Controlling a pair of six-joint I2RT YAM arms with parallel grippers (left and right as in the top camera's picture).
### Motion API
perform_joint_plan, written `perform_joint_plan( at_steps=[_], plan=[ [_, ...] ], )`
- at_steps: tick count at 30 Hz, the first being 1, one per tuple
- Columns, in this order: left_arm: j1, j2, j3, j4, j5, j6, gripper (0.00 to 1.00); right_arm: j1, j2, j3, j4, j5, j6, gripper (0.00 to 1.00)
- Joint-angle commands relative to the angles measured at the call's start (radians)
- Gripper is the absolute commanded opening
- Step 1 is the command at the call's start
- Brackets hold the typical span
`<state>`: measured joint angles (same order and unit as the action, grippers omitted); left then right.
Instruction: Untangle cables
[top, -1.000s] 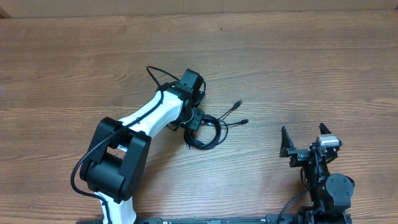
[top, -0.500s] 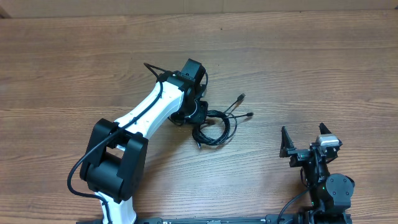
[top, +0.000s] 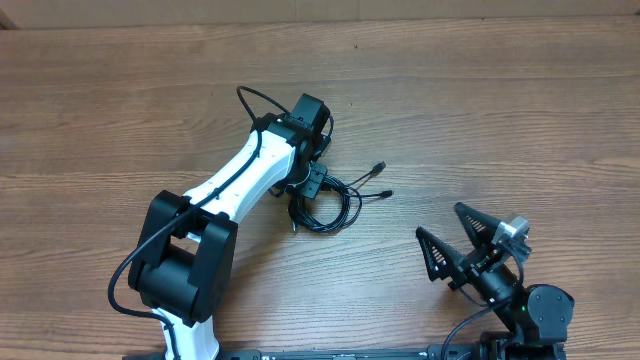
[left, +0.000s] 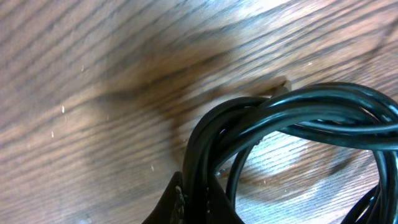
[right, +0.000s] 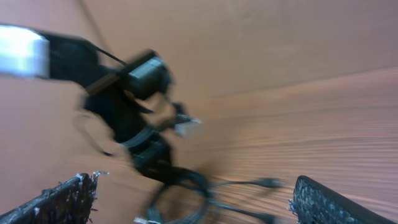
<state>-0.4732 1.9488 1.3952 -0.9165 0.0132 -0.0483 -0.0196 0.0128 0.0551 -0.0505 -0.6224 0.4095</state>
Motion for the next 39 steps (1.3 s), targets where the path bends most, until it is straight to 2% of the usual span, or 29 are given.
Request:
perform_joint_plan(
  at_steps=[1, 2, 3, 4, 5, 7, 8, 9, 11, 12, 15, 18, 22, 26, 30, 36, 38, 39],
  plan=[
    [0.008, -0.006, 0.023, -0.055, 0.004, -0.303, 0.04, -0.003, -0.009, -0.002, 0.075, -0.097, 0.25, 1.0],
    [0.009, -0.006, 0.023, -0.087, 0.039, -0.433, 0.04, -0.003, -0.009, -0.002, 0.09, -0.092, 0.27, 1.0],
    [0.009, -0.006, 0.022, -0.117, 0.096, -0.552, 0.19, -0.003, -0.009, -0.003, 0.092, -0.083, 0.3, 1.0],
    [0.008, -0.006, 0.021, -0.14, 0.197, -0.681, 0.63, -0.003, -0.009, -0.003, 0.081, -0.077, 0.35, 1.0],
    [0.005, -0.006, 0.02, -0.146, 0.266, -0.732, 0.76, -0.003, -0.009, -0.003, 0.073, -0.077, 0.371, 1.0],
    [-0.001, -0.006, 0.02, -0.143, 0.383, -0.772, 0.87, -0.003, -0.009, -0.003, 0.038, -0.075, 0.406, 1.0],
    [-0.008, -0.006, 0.02, -0.122, 0.421, -0.716, 0.95, -0.003, -0.009, -0.003, -0.011, -0.075, 0.425, 1.0],
    [-0.008, -0.006, 0.021, -0.109, 0.406, -0.667, 0.95, -0.003, -0.009, -0.003, -0.027, -0.077, 0.441, 1.0],
    [0.003, -0.006, 0.023, -0.058, 0.305, -0.404, 1.0, -0.003, -0.009, -0.003, -0.029, -0.098, 0.5, 1.0],
    [0.01, -0.006, 0.023, -0.043, 0.248, -0.314, 1.0, -0.003, -0.009, -0.003, -0.03, -0.11, 0.523, 1.0],
    [0.03, -0.006, 0.023, -0.028, 0.034, -0.12, 1.0, -0.003, -0.009, -0.003, -0.03, -0.142, 0.54, 1.0],
    [0.034, -0.006, 0.023, -0.008, -0.116, -0.021, 0.96, -0.003, -0.009, -0.003, -0.031, -0.074, 0.523, 1.0],
    [0.034, -0.006, 0.023, 0.036, -0.06, 0.071, 0.88, -0.003, -0.008, 0.0, -0.007, -0.034, 0.506, 0.99],
    [0.035, -0.013, 0.031, 0.035, -0.015, 0.079, 0.84, -0.003, 0.039, 0.057, -0.119, 0.036, 0.506, 0.98],
    [0.035, -0.07, 0.062, 0.035, 0.038, 0.081, 0.82, -0.003, 0.205, 0.182, -0.234, 0.099, 0.507, 0.92],
    [0.028, -0.134, 0.078, 0.062, 0.252, 0.362, 0.87, -0.003, 0.508, 0.352, -0.381, 0.098, 0.502, 0.91],
    [0.026, -0.123, 0.078, 0.097, 0.256, 0.384, 0.87, -0.003, 0.579, 0.36, -0.386, 0.098, 0.503, 0.92],
    [0.026, -0.12, 0.077, 0.11, 0.265, 0.384, 0.87, -0.003, 0.606, 0.359, -0.394, 0.098, 0.503, 0.97]
  ],
)
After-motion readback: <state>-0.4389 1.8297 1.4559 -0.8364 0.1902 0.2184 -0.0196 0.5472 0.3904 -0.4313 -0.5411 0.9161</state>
